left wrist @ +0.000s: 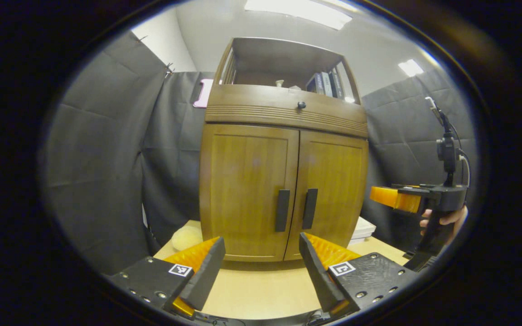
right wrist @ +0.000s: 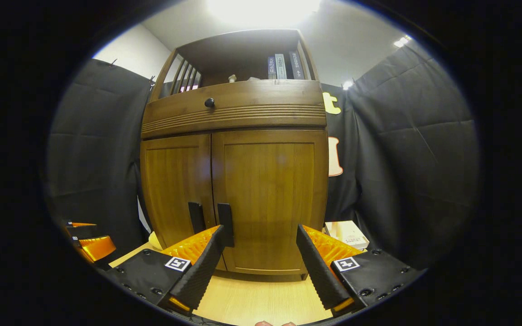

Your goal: Open the right door of the double-door shoe cabinet with the right hand, and open the left door with the left hand.

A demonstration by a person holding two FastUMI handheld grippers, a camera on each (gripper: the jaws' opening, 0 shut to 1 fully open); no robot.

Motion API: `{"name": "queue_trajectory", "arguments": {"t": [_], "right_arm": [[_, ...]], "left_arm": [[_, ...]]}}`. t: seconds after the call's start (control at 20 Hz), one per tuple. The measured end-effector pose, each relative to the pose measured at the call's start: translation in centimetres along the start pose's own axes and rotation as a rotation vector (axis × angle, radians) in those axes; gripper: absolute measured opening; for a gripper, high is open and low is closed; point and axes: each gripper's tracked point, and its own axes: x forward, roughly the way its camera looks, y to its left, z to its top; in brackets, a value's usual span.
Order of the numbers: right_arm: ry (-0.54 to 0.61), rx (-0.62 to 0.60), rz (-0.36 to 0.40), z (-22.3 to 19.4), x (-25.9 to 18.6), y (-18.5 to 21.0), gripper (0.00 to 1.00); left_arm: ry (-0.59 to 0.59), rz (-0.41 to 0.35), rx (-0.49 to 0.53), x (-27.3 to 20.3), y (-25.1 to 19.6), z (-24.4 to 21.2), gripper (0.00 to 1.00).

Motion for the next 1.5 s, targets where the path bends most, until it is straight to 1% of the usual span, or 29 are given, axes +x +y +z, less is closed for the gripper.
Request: {"name": "queue_trajectory", "arguments": {"t": [0.15, 0.2, 0.35, 0.45, 0.6, 0.65, 0.75, 0.85, 0.9, 0.95, 1.0, 1.05, 1.1, 1.15, 1.2, 1.4, 1.5], "right_arm": [[0.010, 0.006, 0.006, -0.2, 0.2, -0.1, 0.99], [0.013, 0.009, 0.008, -0.1, 0.5, -0.1, 0.97], [0.015, 0.017, 0.010, 0.2, 1.3, 0.1, 0.99], [0.012, 0.031, 0.012, 0.6, 2.1, 0.2, 0.97], [0.011, 0.055, 0.019, 1.0, 3.4, 0.7, 1.00], [0.012, 0.060, 0.021, 1.1, 4.0, 0.9, 0.99], [0.016, 0.072, 0.029, 1.1, 5.0, 1.5, 1.00], [0.020, 0.081, 0.041, 1.1, 6.0, 2.3, 0.94], [0.021, 0.082, 0.053, 1.2, 6.6, 2.8, 0.96], [0.022, 0.081, 0.062, 1.2, 7.2, 3.2, 0.96], [0.023, 0.082, 0.065, 1.3, 7.8, 3.4, 0.92], [0.025, 0.088, 0.067, 1.3, 8.4, 3.5, 0.92], [0.025, 0.094, 0.065, 1.1, 8.8, 3.6, 0.96], [0.022, 0.097, 0.064, 1.1, 9.4, 3.9, 0.92], [0.022, 0.099, 0.062, 1.0, 9.9, 4.0, 0.92], [0.028, 0.094, 0.076, 0.3, 11.9, 5.3, 0.92], [0.037, 0.080, 0.087, -0.3, 12.8, 6.1, 0.92]], "left_arm": [[-0.024, 0.024, -0.018, -0.3, 0.9, 0.5, 0.93], [-0.026, 0.033, -0.028, -0.5, 1.1, 0.4, 0.93], [-0.022, 0.058, -0.045, -1.2, 1.7, -0.2, 0.93], [-0.008, 0.064, -0.046, -1.5, 2.0, -1.0, 0.93], [0.005, 0.080, -0.037, -1.7, 2.4, -1.5, 0.93], [0.009, 0.088, -0.035, -1.7, 2.6, -1.6, 0.93], [0.010, 0.099, -0.038, -1.6, 3.0, -1.9, 0.93], [0.015, 0.114, -0.047, -1.6, 3.5, -2.1, 0.93], [0.019, 0.122, -0.054, -1.7, 3.7, -2.4, 0.93], [0.023, 0.132, -0.064, -1.7, 3.9, -2.6, 0.93], [0.028, 0.143, -0.075, -1.6, 4.3, -2.9, 0.93], [0.036, 0.156, -0.089, -1.6, 4.5, -3.3, 0.93], [0.044, 0.162, -0.106, -1.6, 4.6, -3.8, 0.93], [0.054, 0.159, -0.122, -1.6, 4.6, -4.1, 0.93], [0.069, 0.150, -0.130, -1.6, 4.1, -4.6, 0.93], [0.090, 0.141, -0.060, -1.3, 3.5, -4.6, 0.93], [0.097, 0.144, -0.062, -1.3, 3.4, -4.7, 0.93]]}}
